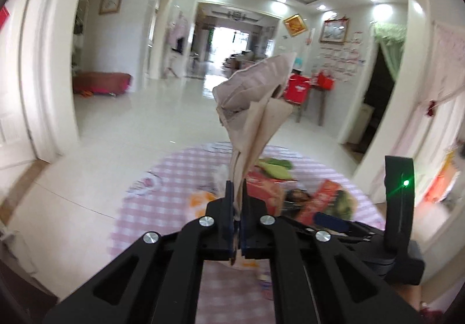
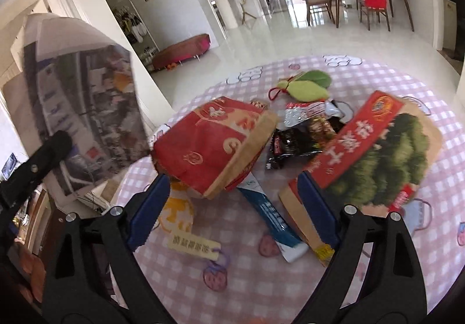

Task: Collect trash
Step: 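Grasp the red-and-brown paper bag with the right tool while the left tool holds the newspaper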

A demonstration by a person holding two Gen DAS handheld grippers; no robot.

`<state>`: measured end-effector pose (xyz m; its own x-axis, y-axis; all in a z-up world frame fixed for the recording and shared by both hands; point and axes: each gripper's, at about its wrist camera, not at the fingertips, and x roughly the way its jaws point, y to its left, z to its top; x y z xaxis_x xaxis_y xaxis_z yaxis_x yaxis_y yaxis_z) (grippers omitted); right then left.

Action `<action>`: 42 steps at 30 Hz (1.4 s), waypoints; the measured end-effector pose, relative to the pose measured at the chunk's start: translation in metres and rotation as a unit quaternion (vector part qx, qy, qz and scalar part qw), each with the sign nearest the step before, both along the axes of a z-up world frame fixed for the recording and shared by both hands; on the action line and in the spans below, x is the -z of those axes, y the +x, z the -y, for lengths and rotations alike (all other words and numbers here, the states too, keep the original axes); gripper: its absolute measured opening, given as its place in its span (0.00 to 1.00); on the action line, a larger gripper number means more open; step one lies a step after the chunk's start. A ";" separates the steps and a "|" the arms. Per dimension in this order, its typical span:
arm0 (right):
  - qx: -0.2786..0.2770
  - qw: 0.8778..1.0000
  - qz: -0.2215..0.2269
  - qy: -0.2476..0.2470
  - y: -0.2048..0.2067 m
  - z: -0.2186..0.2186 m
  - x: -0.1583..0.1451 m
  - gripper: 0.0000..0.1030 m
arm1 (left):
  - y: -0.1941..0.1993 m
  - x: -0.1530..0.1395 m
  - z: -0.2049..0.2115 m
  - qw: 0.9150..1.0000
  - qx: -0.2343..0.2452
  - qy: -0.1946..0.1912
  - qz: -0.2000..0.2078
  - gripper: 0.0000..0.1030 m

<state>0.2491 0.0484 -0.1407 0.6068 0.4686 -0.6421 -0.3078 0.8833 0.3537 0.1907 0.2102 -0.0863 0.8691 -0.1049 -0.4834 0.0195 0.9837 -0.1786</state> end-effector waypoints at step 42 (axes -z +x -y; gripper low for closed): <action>0.013 0.999 0.044 0.014 -0.021 0.022 -0.034 0.04 | 0.023 0.010 0.025 0.998 0.007 0.041 -0.039 0.03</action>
